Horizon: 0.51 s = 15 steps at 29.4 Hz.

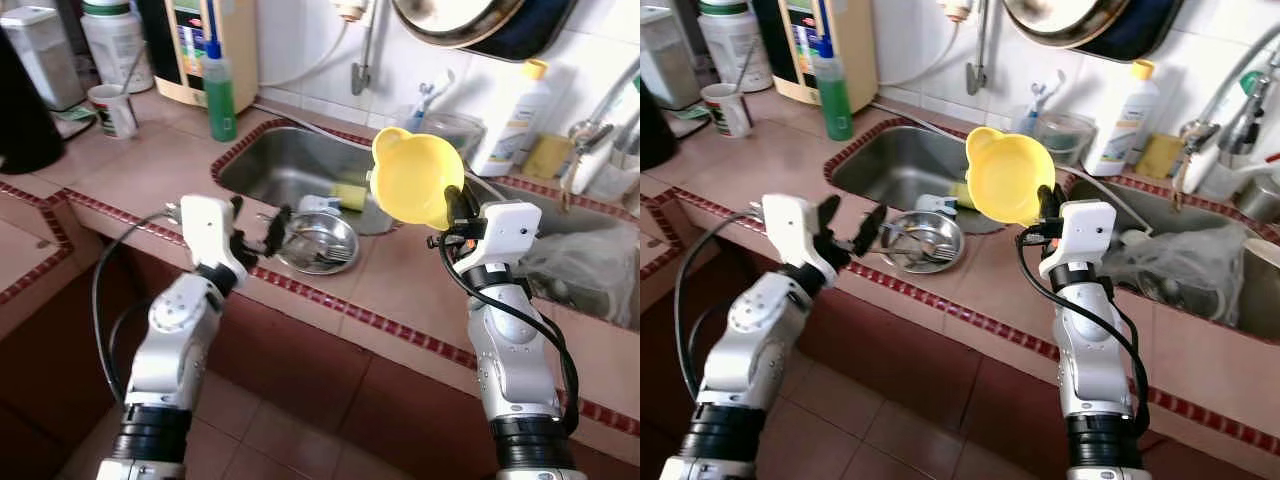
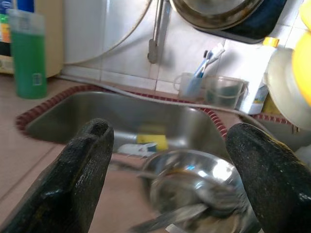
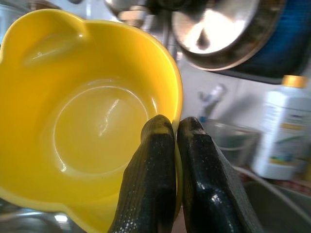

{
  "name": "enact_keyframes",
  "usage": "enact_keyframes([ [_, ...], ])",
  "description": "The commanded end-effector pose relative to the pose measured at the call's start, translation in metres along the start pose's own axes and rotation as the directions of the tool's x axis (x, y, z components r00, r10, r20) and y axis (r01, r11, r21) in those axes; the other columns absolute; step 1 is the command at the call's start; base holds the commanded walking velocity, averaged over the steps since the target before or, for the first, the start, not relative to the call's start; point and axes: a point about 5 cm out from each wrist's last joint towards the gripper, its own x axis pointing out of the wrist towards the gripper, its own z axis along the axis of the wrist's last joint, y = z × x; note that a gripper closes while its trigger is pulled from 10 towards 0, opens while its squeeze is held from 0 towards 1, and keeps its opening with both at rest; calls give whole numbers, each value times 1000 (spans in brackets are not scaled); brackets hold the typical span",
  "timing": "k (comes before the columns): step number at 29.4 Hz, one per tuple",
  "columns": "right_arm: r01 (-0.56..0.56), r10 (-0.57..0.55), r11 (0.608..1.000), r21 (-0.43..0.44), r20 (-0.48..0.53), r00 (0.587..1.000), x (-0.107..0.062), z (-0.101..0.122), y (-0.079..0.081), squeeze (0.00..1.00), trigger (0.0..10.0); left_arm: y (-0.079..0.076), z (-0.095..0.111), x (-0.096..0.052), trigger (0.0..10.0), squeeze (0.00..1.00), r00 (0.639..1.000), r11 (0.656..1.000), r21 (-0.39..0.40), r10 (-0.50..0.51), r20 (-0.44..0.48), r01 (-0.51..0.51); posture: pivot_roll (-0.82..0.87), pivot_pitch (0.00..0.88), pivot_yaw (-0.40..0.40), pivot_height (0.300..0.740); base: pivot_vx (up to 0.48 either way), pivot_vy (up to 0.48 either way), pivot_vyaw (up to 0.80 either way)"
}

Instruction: Kitchen organization

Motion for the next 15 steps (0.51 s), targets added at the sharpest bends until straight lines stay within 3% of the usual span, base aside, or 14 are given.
enact_keyframes([
  [1, -5, 5, 1000, -2, 10, 1000, 2, 1, 3, 0, 10000, 1, 7, -1, 10000, 0, 1000, 999, 32, -1, 18, 1, 123, 0, -80, 740, 0, 0, 0],
  [7, -15, 15, 1000, 10, -10, 1000, 4, -1, 7, 0, 10000, 1, 7, -1, 10000, 0, 1000, 999, 36, -2, 17, 1, 125, 0, -77, 740, 0, 0, 0],
  [15, -15, 16, 1000, 9, -26, 1000, 5, -2, 8, 0, 10000, -3, 7, 0, 10000, 0, 1000, 999, 47, -21, 5, 21, 128, 0, -77, 740, 0, 70, -766],
])
